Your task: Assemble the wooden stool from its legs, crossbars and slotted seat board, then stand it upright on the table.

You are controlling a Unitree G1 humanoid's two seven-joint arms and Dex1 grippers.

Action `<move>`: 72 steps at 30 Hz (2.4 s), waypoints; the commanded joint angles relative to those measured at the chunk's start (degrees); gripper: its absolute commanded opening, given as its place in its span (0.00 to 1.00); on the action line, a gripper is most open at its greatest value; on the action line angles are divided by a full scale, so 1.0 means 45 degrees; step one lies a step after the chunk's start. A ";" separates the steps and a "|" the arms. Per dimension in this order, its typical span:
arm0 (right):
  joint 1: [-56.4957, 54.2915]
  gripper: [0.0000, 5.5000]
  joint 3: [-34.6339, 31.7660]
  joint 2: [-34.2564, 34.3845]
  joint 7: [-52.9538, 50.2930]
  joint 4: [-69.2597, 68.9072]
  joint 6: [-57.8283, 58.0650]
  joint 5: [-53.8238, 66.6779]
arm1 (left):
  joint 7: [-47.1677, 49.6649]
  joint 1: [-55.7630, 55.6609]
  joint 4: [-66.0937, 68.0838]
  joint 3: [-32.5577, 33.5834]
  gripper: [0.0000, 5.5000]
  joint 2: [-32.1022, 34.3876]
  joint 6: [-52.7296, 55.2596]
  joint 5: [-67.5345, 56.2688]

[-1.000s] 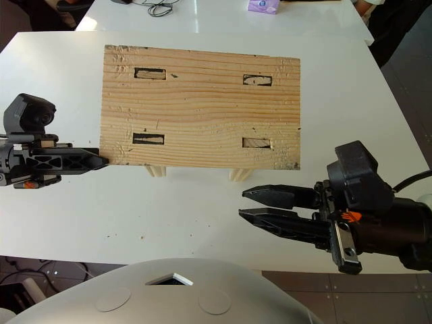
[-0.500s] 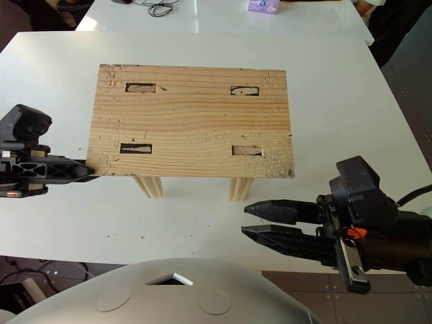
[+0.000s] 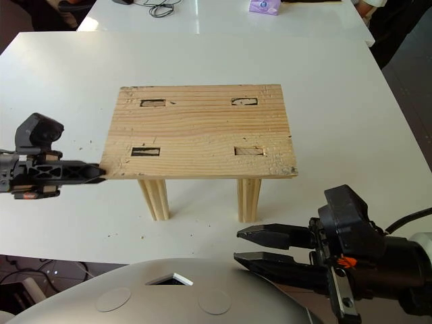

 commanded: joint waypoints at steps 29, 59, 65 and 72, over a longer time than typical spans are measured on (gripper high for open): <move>-0.0244 0.23 0.7932 0.4264 -0.0209 0.4697 -0.4260 -1.6556 | 0.1232 0.0779 0.1702 0.1245 0.65 -0.6589 -0.7571 1.4863; -1.1060 0.23 1.2493 1.1448 -0.5266 1.7687 -1.4886 -2.3008 | 0.8699 -0.2068 0.9815 0.0707 0.65 -1.5254 -2.0046 2.3700; -1.1487 0.23 1.2592 1.1796 -0.5528 1.8880 -1.5382 -2.3243 | 0.8527 -0.2865 1.1081 0.0701 0.65 -1.5337 -2.0691 2.3787; -1.1844 0.23 1.2480 1.1988 -0.6015 1.9571 -1.5742 -2.3386 | 0.8409 -0.3601 1.2109 0.0616 0.65 -1.5444 -2.1052 2.3986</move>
